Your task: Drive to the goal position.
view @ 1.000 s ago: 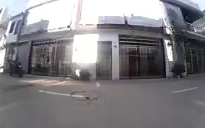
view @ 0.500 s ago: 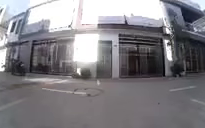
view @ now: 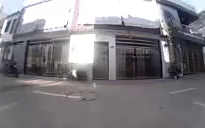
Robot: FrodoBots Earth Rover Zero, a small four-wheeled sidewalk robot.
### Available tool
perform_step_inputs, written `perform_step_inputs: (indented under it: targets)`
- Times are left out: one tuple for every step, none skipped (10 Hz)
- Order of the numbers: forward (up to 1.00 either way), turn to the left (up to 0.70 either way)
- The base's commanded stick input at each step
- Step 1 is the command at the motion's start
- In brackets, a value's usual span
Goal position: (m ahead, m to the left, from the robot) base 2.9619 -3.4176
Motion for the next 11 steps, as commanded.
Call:
perform_step_inputs:
  targets:
    - [1.0, -0.27]
    - [1.0, -0.27]
    - [1.0, -0.27]
    - [1.0, -0.27]
    - [1.0, -0.27]
    - [1.0, -0.27]
    - [1.0, -0.27]
    - [1.0, -0.27]
    - [1.0, -0.27]
    - [1.0, -0.27]
    - [1.0, -0.27]
